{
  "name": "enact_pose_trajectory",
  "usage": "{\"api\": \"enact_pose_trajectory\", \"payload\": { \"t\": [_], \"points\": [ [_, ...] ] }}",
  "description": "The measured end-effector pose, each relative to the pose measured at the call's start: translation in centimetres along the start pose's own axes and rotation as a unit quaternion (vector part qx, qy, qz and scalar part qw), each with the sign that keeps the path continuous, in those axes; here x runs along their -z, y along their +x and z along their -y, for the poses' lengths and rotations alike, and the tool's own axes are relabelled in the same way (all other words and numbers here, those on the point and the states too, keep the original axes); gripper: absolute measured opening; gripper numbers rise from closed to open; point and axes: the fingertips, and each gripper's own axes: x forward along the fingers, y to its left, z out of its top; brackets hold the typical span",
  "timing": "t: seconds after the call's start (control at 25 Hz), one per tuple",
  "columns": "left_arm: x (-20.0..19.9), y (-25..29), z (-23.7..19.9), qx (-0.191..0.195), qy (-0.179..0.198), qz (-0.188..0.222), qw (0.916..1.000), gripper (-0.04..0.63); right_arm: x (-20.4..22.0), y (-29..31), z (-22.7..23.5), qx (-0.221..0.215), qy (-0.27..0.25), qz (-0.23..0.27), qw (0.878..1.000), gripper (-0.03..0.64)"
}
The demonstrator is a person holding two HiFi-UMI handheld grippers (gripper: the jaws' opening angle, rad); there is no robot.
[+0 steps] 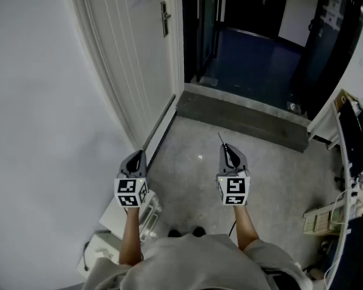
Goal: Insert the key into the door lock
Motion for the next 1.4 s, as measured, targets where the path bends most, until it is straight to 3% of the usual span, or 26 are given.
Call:
{"api": "enact_pose_trajectory", "payload": {
  "t": [0.68,1.4],
  "points": [
    [0.1,0.4,0.8,-0.004,0.002,-0.001,1.0000,0.017,0.7,-0.2,1.6,0.008,0.012,0.006,1.000,0.031],
    [0.4,4.6,6.3,-0.009,0.009,-0.013,0.9998,0.017,3.5,1.0,7.3,-0.014,0.012,-0.008,1.000,0.031]
  ]
}}
